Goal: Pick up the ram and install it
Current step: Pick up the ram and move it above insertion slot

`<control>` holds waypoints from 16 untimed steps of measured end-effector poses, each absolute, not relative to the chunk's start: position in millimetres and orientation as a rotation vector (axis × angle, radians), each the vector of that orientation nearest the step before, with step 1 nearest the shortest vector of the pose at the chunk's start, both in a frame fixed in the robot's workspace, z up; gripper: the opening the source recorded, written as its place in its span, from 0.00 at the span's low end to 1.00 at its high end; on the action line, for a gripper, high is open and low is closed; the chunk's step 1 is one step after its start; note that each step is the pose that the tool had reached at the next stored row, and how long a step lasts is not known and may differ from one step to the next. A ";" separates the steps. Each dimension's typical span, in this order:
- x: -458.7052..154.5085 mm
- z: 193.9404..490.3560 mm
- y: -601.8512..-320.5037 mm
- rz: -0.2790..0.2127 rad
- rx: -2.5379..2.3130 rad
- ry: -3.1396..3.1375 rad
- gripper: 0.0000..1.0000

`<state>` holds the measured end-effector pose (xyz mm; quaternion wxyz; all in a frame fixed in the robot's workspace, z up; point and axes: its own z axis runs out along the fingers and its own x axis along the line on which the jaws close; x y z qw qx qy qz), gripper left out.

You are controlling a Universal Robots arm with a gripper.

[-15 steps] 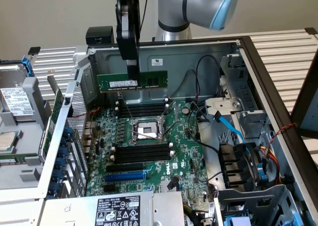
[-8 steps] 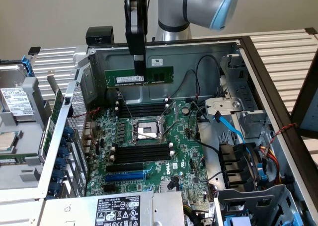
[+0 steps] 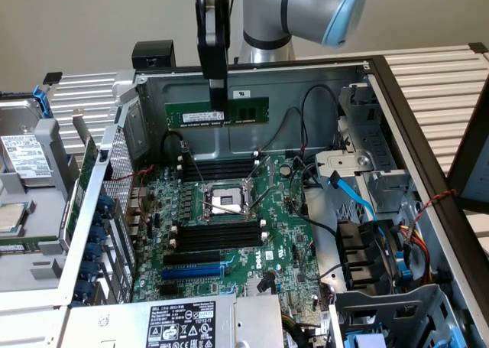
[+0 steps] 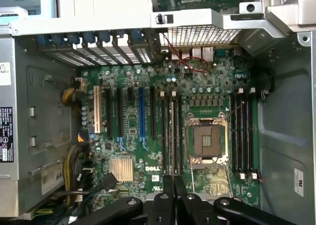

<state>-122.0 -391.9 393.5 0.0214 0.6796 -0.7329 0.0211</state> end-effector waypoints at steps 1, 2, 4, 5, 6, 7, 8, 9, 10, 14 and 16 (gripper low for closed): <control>-121.7 393.2 -391.5 0.065 2.107 -2.272 0.12; -121.6 393.0 -391.3 0.065 2.106 -2.272 0.12; -121.5 392.5 -391.3 0.065 2.106 -2.272 0.12; -121.5 392.2 -391.3 0.065 2.106 -2.272 0.12; -121.5 392.0 -391.3 0.065 2.106 -2.272 0.12; -121.5 391.3 -391.3 0.065 2.107 -2.272 0.12; -121.6 390.5 -391.3 0.065 2.107 -2.272 0.12; -122.1 389.4 -391.3 0.066 2.107 -2.272 0.12; -122.8 388.4 -391.0 0.066 2.107 -2.272 0.12; -124.5 384.3 -389.8 0.066 2.107 -2.272 0.12; -124.5 383.5 -389.7 0.066 2.107 -2.272 0.12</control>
